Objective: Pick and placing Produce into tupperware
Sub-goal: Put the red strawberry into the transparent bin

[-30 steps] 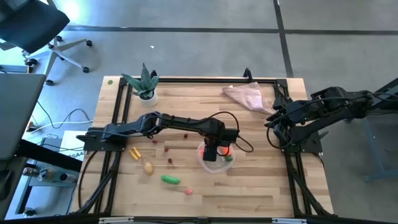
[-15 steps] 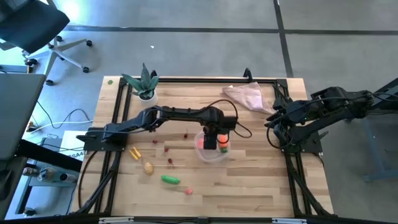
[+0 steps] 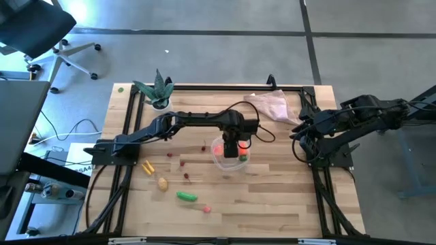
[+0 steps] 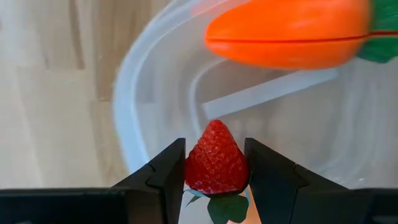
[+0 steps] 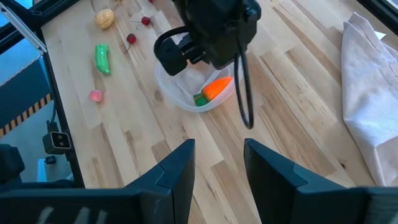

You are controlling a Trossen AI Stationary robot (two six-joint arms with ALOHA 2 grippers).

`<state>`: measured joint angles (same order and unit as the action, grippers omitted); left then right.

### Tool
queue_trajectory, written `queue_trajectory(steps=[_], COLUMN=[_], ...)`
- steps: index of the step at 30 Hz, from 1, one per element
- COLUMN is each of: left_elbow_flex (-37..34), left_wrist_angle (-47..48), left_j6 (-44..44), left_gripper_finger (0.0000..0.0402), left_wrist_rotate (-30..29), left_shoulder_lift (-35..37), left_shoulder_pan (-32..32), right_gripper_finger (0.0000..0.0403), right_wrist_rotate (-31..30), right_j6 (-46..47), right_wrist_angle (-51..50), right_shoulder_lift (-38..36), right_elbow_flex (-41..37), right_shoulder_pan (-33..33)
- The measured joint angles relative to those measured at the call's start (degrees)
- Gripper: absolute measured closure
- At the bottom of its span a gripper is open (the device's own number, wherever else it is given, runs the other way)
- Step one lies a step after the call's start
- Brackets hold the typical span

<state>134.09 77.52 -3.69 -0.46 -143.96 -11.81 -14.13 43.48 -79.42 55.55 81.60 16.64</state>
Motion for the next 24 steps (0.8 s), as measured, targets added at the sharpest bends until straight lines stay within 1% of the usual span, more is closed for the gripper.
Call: queue_trajectory(steps=[5,15,24], left_elbow_flex=[-0.01,-0.01,-0.01], left_wrist_angle=[-1.01,-1.15,-0.32], left_j6=[-0.80,-0.35,0.34], left_gripper_finger=[0.0261,0.0261,0.0261], left_wrist_rotate=[2.76,0.86,1.78], left_shoulder_lift=[0.00,0.02,-0.63], left_shoulder_pan=[0.66,0.63,0.66], right_gripper_finger=[0.0272,0.0272,0.0272], right_wrist_rotate=[0.01,0.01,0.00], right_j6=[0.01,0.01,0.02], right_wrist_angle=[0.02,0.00,0.00], right_shoulder_lift=[0.00,0.00,-0.02], right_elbow_flex=[0.00,0.00,0.00], right_shoulder_pan=[0.00,0.00,0.00])
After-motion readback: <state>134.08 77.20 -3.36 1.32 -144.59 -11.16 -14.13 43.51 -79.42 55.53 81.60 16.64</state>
